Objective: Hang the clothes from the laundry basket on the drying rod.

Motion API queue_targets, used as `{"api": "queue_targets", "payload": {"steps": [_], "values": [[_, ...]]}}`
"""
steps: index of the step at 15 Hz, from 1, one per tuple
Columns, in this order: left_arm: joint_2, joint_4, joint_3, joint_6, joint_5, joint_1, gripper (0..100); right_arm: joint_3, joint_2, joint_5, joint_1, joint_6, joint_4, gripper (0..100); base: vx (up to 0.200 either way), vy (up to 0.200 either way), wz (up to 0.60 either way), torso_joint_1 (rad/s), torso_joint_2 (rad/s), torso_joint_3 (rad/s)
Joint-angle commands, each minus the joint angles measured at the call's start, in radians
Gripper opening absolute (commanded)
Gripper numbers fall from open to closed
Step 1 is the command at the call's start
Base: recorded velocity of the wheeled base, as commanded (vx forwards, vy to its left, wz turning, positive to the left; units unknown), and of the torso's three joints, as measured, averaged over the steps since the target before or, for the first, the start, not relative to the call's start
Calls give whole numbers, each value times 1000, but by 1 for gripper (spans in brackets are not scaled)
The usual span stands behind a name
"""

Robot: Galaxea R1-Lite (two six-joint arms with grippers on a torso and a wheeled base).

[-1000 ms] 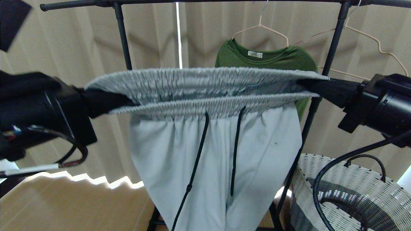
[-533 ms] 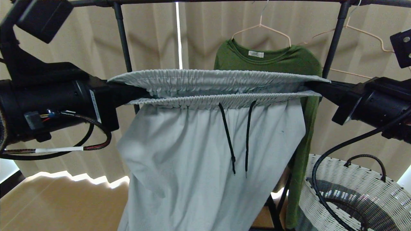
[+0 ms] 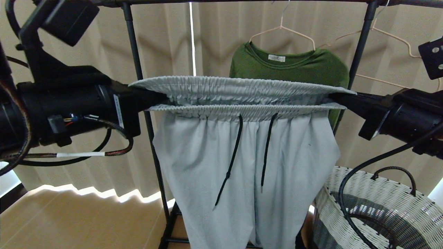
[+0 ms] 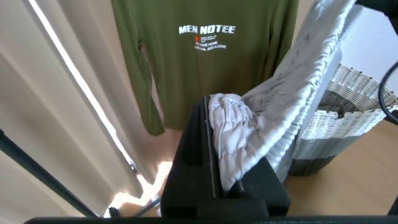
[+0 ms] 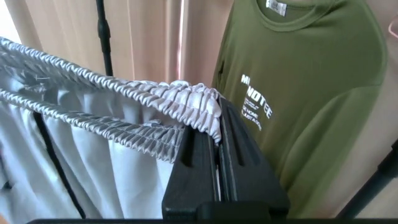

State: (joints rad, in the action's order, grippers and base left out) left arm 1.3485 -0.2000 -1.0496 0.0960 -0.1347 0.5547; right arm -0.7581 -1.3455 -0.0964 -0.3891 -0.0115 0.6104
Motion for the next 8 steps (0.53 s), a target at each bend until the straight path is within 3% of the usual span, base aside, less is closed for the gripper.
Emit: {"api": "queue_targets", "payload": {"steps": [1, 4, 8], "values": [[78, -22, -75, -1, 1, -6, 0, 20, 66, -3, 3, 1, -8, 0, 0, 0, 0, 0, 0, 0], [144, -41, -122, -5, 1, -4, 0, 33, 158, -36, 3, -2, -132, 0, 0, 0, 0, 0, 0, 0], [204, -114, -124, -9, 1, -4, 0, 140, 238, -246, -25, 1, -147, 0, 0, 0, 0, 0, 0, 0]]}}
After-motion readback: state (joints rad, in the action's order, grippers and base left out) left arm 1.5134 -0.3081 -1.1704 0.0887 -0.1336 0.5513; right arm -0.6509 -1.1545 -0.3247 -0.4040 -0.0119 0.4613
